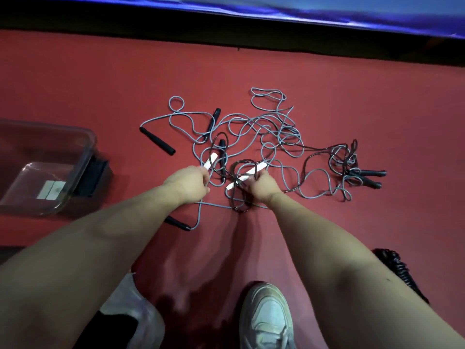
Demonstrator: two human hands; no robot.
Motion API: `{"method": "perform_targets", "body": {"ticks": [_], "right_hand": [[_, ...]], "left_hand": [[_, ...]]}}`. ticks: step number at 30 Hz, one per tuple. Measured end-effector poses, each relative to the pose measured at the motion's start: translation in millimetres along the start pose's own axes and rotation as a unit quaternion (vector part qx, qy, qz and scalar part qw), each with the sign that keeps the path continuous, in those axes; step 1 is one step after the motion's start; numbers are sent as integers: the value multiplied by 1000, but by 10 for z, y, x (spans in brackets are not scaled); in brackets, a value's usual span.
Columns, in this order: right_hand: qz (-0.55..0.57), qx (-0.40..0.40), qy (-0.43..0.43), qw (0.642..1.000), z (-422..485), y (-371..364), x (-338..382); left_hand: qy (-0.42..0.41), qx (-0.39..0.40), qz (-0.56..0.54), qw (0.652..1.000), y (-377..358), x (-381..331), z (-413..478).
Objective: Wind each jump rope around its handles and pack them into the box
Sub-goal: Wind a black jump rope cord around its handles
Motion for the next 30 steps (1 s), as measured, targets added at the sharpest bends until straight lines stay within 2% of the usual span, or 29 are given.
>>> {"method": "perform_targets", "body": {"ticks": [2,4,7,9,12,15,17,18,20,22,23,24,27,30], "right_hand": [[40,-21,99,994,-159,336,414],[-18,-45,217,975,-448,786,953],[-160,-75,374,910,-1080,1357,1719],[-176,-116,440,873,-1587,1773,2127],[-104,-196,496,839,-2341,2456,2579],[-67,-251,508,822,-2913,2995,2814],[-29,-294,504,812,-3094,3345,2853],[-2,-304,490,817,-3090,3497,2815],[23,-273,417,866,-2851,3611,2584],[-4,-160,341,926,-2489,3325,2265],[-11,-99,324,941,-2361,3089,2126],[-8,-56,315,947,-2270,2861,2017],[12,-13,269,963,-2139,2274,1739],[39,91,237,966,-2181,1552,1493]], "left_hand": [[-3,-41,-5,999,185,-45,-50],[-25,-94,-35,995,455,-160,-175],[-74,-161,-123,976,925,-395,-394],[-131,-154,-164,965,1188,-690,-539],[-213,-159,-194,944,1614,-1178,-827],[-246,-242,-207,916,2162,-1506,-1206],[-242,-289,-296,878,2602,-1567,-1462],[-239,-301,-366,847,2818,-1550,-1583],[-237,-299,-473,795,3154,-1512,-1802],[-240,-267,-500,788,3319,-1584,-1985],[-239,-248,-505,792,3344,-1643,-2064],[-236,-231,-510,794,3354,-1714,-2148],[-225,-202,-536,788,3382,-1916,-2397],[-212,-164,-596,757,3396,-2037,-2565]]}}
Point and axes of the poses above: each hand's wrist, its own z-axis towards the middle knuckle, its own y-axis out of the back of the hand, x = y × z, the point moved 10 cm from there along z, towards the middle knuckle, and after that the axes turned 4 degrees about -z, right-handed, at the moved point
